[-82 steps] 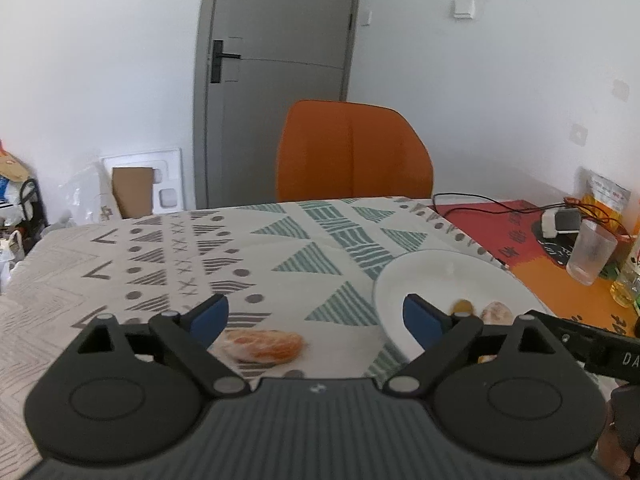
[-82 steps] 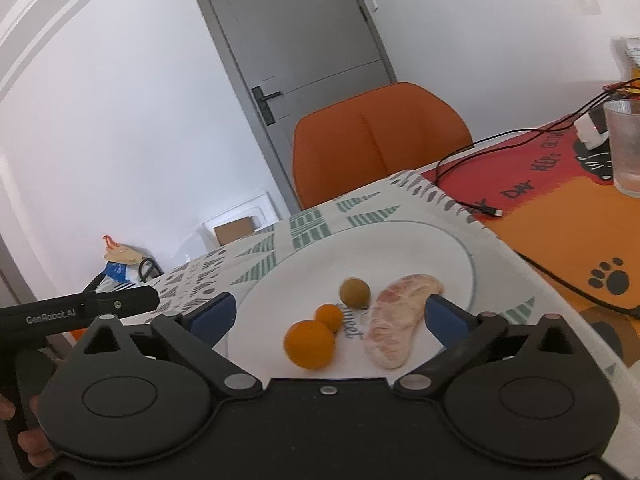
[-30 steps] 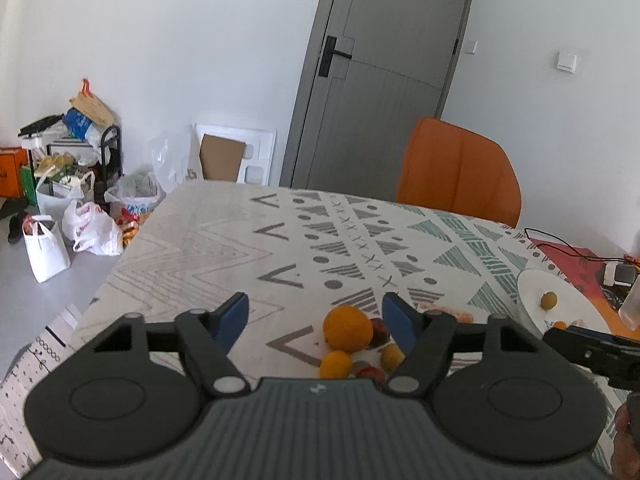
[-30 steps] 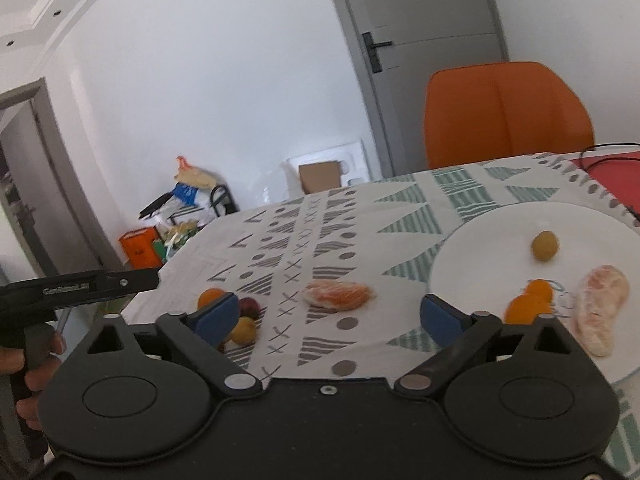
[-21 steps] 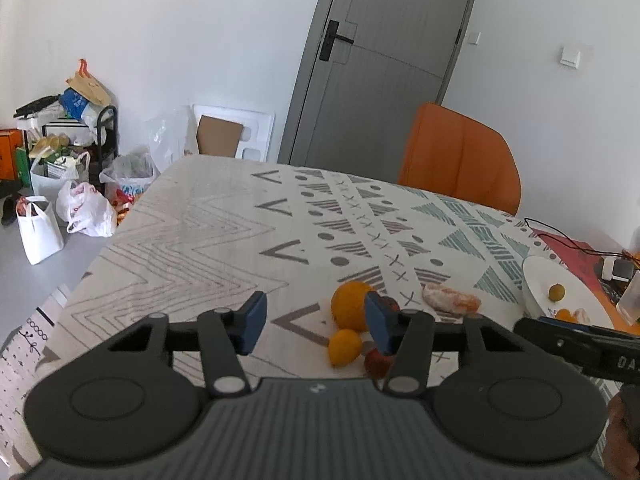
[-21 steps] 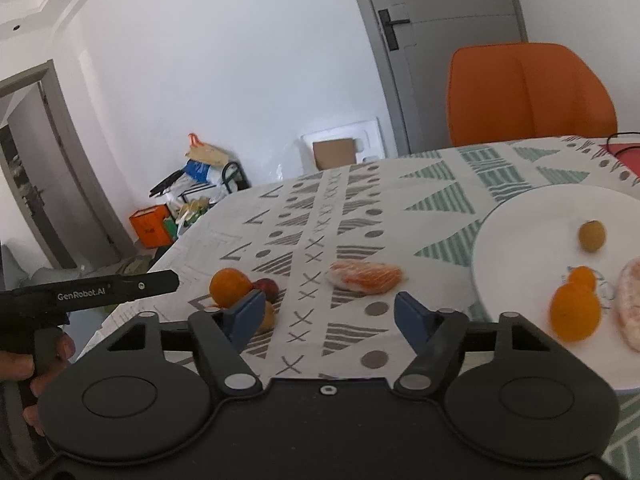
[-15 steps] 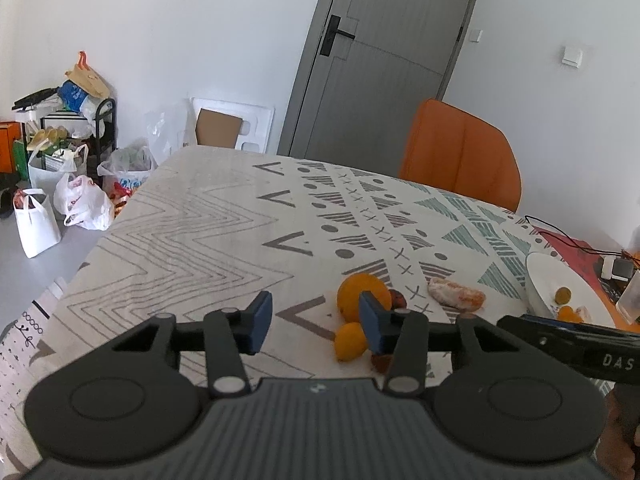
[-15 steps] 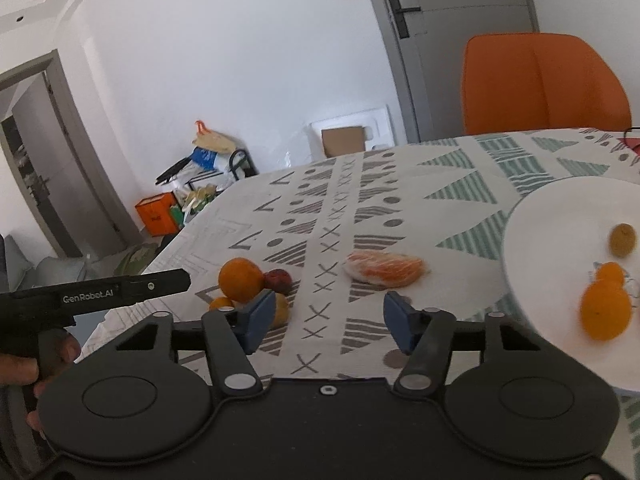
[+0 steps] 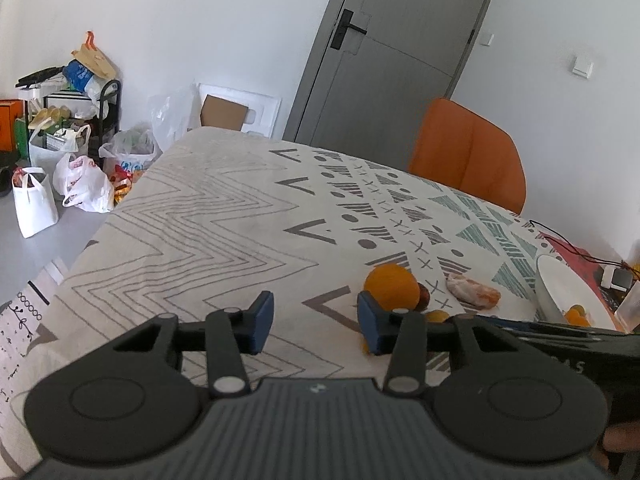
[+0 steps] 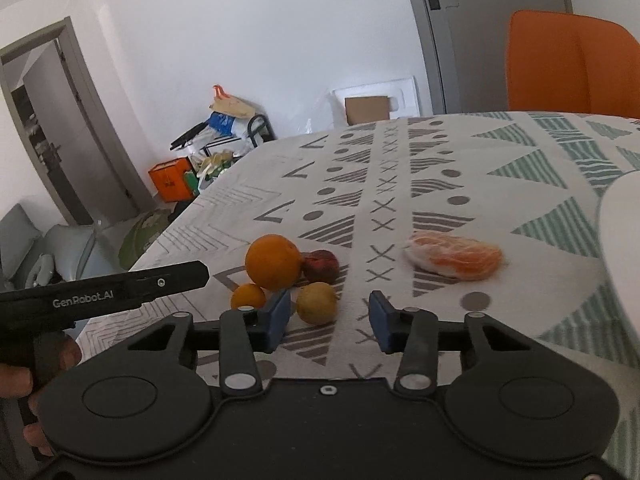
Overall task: Organize fruits
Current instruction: 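Grasp the large orange with the left tool while the right tool grasps a yellow round fruit, then carry both fruits over the white plate and open both tools, then withdraw both open tools from the plate toward the loose fruit, then grasp the small orange with the left tool while the right tool grasps a red plum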
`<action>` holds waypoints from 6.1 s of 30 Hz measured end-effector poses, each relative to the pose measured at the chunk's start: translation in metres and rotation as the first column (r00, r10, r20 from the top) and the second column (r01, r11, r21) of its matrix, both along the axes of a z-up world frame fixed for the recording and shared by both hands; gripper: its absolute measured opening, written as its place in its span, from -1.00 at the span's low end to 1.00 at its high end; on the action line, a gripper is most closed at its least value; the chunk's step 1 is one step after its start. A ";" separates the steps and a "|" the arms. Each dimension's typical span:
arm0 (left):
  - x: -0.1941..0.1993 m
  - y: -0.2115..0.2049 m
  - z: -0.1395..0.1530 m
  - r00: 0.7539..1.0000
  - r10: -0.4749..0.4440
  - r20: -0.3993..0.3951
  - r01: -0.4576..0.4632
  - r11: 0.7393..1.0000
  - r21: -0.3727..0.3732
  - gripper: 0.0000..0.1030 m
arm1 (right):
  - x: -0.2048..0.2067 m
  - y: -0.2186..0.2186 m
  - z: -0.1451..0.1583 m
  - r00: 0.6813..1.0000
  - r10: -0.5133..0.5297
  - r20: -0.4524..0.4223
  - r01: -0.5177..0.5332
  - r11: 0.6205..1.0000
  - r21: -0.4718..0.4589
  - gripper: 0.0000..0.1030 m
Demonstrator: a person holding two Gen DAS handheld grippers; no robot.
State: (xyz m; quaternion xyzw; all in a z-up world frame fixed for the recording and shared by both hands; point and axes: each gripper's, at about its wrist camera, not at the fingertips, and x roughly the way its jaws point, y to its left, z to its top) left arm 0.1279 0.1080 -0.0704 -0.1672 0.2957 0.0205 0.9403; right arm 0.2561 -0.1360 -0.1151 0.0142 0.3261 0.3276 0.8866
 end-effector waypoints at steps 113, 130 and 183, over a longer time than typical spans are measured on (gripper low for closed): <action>0.059 -0.206 0.054 0.952 -0.301 0.055 0.284 0.936 0.208 0.64 | -0.040 -0.253 0.014 0.879 -0.474 0.039 0.453 0.860 0.236 -0.11; 0.032 -0.146 0.057 0.983 -0.169 0.076 0.151 0.968 0.200 0.87 | -0.042 -0.216 0.020 0.907 -0.416 0.069 0.393 0.893 0.217 0.66; 0.019 -0.044 -0.012 0.996 -0.057 -0.068 0.059 0.998 0.023 -0.61 | -0.030 -0.081 0.017 0.980 -0.177 0.092 0.174 0.984 0.033 0.86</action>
